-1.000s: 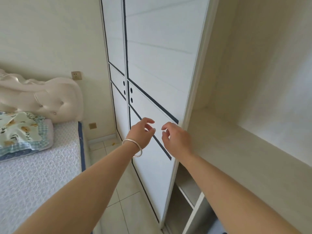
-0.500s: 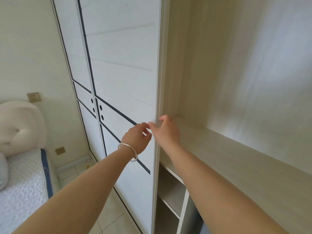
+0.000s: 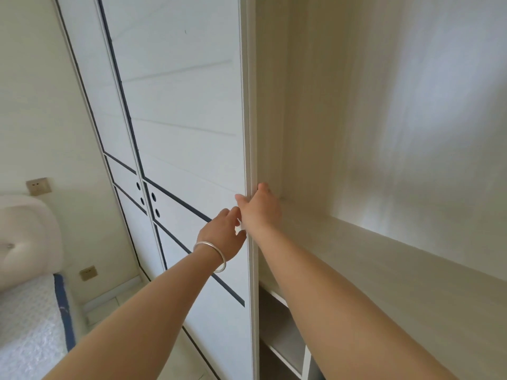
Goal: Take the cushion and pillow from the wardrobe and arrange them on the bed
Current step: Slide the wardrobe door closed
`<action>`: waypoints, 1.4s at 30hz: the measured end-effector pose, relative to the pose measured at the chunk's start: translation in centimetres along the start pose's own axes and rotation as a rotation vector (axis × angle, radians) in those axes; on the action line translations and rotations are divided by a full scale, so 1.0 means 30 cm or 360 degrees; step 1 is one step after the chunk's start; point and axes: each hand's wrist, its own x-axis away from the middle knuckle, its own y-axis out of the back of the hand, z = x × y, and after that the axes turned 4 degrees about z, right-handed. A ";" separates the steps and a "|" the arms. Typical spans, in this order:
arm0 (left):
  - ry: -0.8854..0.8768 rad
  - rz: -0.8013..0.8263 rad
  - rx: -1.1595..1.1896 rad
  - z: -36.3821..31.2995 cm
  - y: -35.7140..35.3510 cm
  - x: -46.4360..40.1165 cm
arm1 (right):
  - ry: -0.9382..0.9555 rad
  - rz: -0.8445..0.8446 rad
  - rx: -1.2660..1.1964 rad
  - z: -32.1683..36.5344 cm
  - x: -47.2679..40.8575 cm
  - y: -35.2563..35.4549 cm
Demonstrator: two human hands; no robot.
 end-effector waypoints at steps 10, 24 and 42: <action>-0.0183 -0.0214 -0.0375 -0.026 0.002 0.105 | 0.0144 0.0006 0.0194 -0.094 0.089 0.111; -0.0854 -0.0469 -0.0618 -0.402 -0.096 0.301 | 0.0207 -0.0303 0.0212 -0.343 0.428 0.486; -0.1550 -0.0783 -0.0068 -0.836 -0.328 0.497 | 0.0349 -0.1108 0.0621 -0.624 0.732 0.809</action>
